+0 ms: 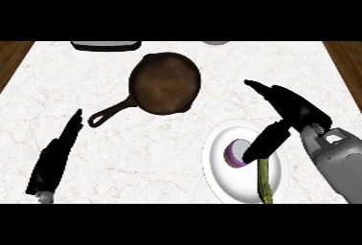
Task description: Pick the can from the plate and place it in the pan
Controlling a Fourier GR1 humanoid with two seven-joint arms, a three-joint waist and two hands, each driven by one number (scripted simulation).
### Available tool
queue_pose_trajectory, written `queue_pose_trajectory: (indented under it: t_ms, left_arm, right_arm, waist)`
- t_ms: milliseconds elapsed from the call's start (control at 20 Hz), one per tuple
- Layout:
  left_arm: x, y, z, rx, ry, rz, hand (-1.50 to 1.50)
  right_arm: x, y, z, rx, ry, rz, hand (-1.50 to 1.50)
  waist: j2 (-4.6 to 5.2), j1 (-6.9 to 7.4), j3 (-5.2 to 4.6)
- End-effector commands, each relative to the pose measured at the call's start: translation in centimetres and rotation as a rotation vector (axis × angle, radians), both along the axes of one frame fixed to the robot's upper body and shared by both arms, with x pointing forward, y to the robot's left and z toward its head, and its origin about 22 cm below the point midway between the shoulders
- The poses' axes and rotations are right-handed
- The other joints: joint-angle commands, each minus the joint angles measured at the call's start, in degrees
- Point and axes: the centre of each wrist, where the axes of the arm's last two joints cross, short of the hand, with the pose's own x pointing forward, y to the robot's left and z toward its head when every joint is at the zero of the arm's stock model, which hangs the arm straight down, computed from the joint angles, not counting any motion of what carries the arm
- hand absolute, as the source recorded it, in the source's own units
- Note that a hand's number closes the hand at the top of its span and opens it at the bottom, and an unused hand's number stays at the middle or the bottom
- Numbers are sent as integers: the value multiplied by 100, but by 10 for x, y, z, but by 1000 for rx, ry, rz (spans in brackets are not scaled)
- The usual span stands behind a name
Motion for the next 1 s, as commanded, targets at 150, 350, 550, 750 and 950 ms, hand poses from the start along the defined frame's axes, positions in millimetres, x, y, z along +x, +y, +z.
queue_pose_trajectory:
  t_ms: [150,350,550,750,950]
  left_arm:
    - [5,13,4,6,-10,1,0]
    - [5,6,6,0,-8,-3,0]
    - [3,3,14,3,-12,-8,0]
    - [7,11,5,8,3,4,0]
    - [-5,6,2,1,6,-1,0]
  right_arm:
    - [8,23,-9,-224,196,75,-150]
    - [19,35,-3,-263,231,72,-150]
    - [28,29,-24,-255,270,82,-150]
    - [15,64,-19,-279,281,103,-150]
    - [14,63,-47,-326,334,85,-150]
  waist:
    - [-10,0,-4]
    - [-12,-2,-2]
    - [-3,0,4]
    - [-18,-47,-1]
    - [-22,-22,2]
